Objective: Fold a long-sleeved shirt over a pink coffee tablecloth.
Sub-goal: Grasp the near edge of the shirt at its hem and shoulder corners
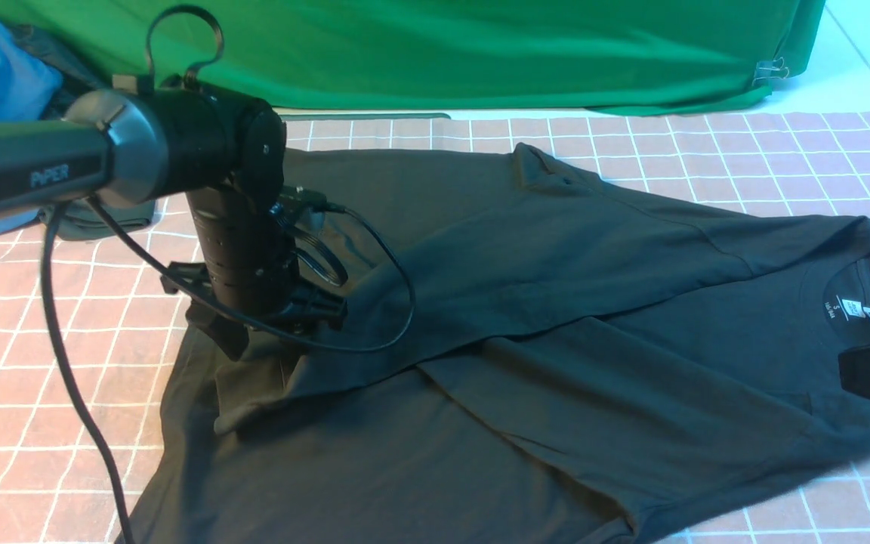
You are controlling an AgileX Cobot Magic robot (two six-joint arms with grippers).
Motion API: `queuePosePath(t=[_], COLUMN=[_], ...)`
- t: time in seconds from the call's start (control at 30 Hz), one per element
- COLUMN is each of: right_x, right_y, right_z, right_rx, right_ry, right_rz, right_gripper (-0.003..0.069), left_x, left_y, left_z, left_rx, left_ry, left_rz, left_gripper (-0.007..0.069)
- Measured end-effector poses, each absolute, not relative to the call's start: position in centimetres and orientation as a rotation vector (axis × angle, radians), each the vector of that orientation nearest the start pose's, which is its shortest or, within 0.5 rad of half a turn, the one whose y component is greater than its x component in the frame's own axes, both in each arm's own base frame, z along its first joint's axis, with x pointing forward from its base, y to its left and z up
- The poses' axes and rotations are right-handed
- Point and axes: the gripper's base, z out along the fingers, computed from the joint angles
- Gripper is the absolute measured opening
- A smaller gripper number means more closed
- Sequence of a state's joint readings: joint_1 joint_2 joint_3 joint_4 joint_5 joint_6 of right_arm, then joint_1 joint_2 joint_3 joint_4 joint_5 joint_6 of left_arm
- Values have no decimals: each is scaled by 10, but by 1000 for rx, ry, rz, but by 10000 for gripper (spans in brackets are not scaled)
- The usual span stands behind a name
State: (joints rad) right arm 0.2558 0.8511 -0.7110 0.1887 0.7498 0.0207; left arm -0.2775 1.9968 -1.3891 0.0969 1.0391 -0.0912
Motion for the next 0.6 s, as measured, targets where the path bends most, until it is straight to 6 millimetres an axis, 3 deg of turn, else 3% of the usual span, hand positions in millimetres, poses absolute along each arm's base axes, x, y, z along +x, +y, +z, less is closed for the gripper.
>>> queuePosePath(t=[0.13,0.23,0.37,0.6], right_x=[150,149,149,149], right_y=[51,51,51,51], right_z=[305,305,305,305], right_rx=[-177,-177,-177,-176], right_ry=[2379,2381,2381,2381], right_rz=[351,351,351,351], right_gripper=[237,237,237,237], left_x=[369,368,366,361], left_y=[-97,-97,-96,-86], left_z=[165,165,165,179], left_rx=[368,381,427,429], left_ry=[3099,3109,3133,3142], left_rz=[127,127,143,289], left_gripper=[462,331,88,66])
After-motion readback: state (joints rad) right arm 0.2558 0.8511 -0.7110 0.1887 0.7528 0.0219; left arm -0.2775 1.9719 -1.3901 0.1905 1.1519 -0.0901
